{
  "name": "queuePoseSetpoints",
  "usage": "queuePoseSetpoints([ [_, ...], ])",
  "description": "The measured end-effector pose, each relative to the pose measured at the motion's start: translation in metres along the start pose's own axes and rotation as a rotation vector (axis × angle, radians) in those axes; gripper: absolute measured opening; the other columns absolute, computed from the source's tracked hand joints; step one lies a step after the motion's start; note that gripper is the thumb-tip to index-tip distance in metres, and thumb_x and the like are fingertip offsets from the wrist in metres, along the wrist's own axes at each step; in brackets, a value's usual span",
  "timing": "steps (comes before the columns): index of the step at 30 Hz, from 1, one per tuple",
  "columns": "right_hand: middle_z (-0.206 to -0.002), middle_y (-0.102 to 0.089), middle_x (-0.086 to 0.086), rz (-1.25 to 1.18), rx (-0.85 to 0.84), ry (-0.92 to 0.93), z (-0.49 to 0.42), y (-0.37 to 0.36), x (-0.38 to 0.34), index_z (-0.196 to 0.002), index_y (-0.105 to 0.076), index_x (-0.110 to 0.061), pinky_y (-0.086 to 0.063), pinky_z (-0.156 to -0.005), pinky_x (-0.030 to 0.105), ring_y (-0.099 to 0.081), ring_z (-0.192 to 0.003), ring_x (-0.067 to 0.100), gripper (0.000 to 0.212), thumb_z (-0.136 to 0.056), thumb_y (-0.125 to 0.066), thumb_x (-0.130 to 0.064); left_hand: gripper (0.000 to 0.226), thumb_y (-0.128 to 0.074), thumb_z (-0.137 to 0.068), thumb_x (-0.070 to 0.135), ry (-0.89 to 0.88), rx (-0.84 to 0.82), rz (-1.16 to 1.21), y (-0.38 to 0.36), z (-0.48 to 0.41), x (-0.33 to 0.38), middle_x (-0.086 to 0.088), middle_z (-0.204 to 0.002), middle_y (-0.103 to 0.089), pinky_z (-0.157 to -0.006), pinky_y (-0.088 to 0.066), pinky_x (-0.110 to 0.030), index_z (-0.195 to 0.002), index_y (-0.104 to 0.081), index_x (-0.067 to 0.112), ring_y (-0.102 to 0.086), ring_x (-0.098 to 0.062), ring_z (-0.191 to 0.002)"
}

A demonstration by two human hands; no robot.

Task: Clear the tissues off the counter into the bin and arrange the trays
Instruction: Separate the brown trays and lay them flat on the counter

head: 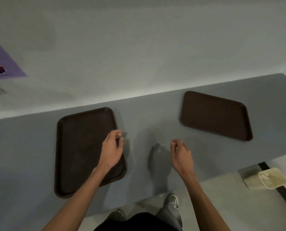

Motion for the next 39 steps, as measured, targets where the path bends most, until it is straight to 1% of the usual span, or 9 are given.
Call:
queuePoseSetpoints([
  [4,-0.119,-0.071,0.007,-0.009,0.08,-0.049,-0.04,0.051,0.064,-0.114,-0.06,-0.032,-0.054,-0.081,0.043,-0.068,-0.102,0.039,0.018,-0.106,-0.047,-0.042,0.026,-0.062,-0.098,0.011,0.012,-0.074,0.05,-0.077,-0.027,0.052,0.007,-0.106,-0.068,-0.094,-0.052,-0.025,-0.124,-0.062,0.011,-0.069,-0.016,-0.099],
  [7,-0.121,-0.07,0.007,-0.012,0.112,-0.092,-0.073,0.09,0.116,-0.118,-0.061,-0.031,-0.054,-0.082,0.043,-0.068,-0.104,0.037,0.019,-0.107,-0.049,-0.041,0.024,-0.061,-0.099,0.008,0.076,-0.111,0.09,-0.136,-0.041,0.087,-0.005,-0.102,-0.072,-0.086,-0.047,-0.016,-0.123,-0.063,0.005,-0.068,-0.016,-0.091],
  [15,-0.131,-0.058,0.018,-0.002,0.156,-0.306,-0.158,0.177,0.254,-0.136,-0.055,-0.017,-0.051,-0.095,0.048,-0.062,-0.115,0.045,0.034,-0.106,-0.056,-0.033,0.028,-0.064,-0.097,0.009,0.233,-0.206,0.118,-0.265,-0.09,0.143,-0.015,-0.107,-0.075,-0.09,-0.05,-0.028,-0.125,-0.065,0.005,-0.072,-0.027,-0.097],
  [22,-0.149,-0.043,0.028,-0.075,0.131,-0.563,-0.197,0.177,0.331,-0.148,-0.043,-0.006,-0.045,-0.11,0.058,-0.053,-0.13,0.053,0.058,-0.103,-0.064,-0.036,0.038,-0.057,-0.095,0.0,0.466,-0.188,0.223,-0.329,-0.127,0.158,-0.023,-0.122,-0.068,-0.095,-0.051,-0.041,-0.132,-0.06,-0.001,-0.066,-0.038,-0.113],
  [25,-0.147,-0.047,0.029,-0.128,0.134,-0.6,-0.201,0.168,0.339,-0.147,-0.046,0.002,-0.042,-0.113,0.054,-0.05,-0.133,0.051,0.061,-0.102,-0.067,-0.033,0.049,-0.057,-0.099,0.0,0.645,-0.219,0.46,-0.348,-0.129,0.163,-0.013,-0.134,-0.062,-0.079,-0.055,-0.038,-0.146,-0.049,0.01,-0.063,-0.03,-0.108],
  [30,-0.131,-0.061,0.026,-0.142,0.116,-0.688,-0.205,0.164,0.333,-0.133,-0.051,0.0,-0.05,-0.1,0.054,-0.06,-0.12,0.047,0.046,-0.1,-0.067,-0.028,0.016,-0.06,-0.101,0.002,0.662,-0.186,0.497,-0.359,-0.135,0.173,-0.017,-0.111,-0.067,-0.045,-0.054,-0.021,-0.109,-0.057,0.015,-0.063,-0.03,-0.093],
  [34,-0.114,-0.061,0.025,-0.312,0.197,-0.705,-0.208,0.165,0.329,-0.122,-0.04,-0.005,-0.052,-0.088,0.051,-0.062,-0.103,0.047,0.029,-0.103,-0.054,-0.023,0.036,-0.058,-0.096,-0.014,0.597,-0.163,0.535,-0.346,-0.137,0.175,-0.013,-0.09,-0.06,-0.041,-0.053,-0.021,-0.085,-0.046,0.019,-0.06,-0.026,-0.076],
  [37,-0.129,-0.057,0.021,-0.518,0.309,-0.703,-0.207,0.162,0.31,-0.13,-0.038,-0.014,-0.061,-0.085,0.053,-0.065,-0.101,0.042,0.026,-0.108,-0.04,-0.028,0.031,-0.063,-0.094,-0.013,0.559,-0.176,0.568,-0.329,-0.13,0.171,-0.015,-0.091,-0.062,-0.048,-0.059,-0.025,-0.088,-0.05,0.014,-0.063,-0.025,-0.075],
  [39,-0.131,-0.056,0.018,-0.583,0.416,-0.733,-0.208,0.16,0.292,-0.14,-0.039,-0.006,-0.055,-0.087,0.045,-0.063,-0.108,0.037,0.03,-0.113,-0.035,-0.019,0.024,-0.067,-0.092,-0.012,0.538,-0.153,0.601,-0.313,-0.121,0.166,-0.017,-0.093,-0.062,-0.052,-0.06,-0.026,-0.096,-0.054,0.007,-0.065,-0.025,-0.075],
])
Point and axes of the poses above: each hand's wrist, its own z-axis away from the middle knuckle, its own y-axis out of the back of the hand, x = y × z, the point moved 3 cm from there along -z, towards the middle knuckle
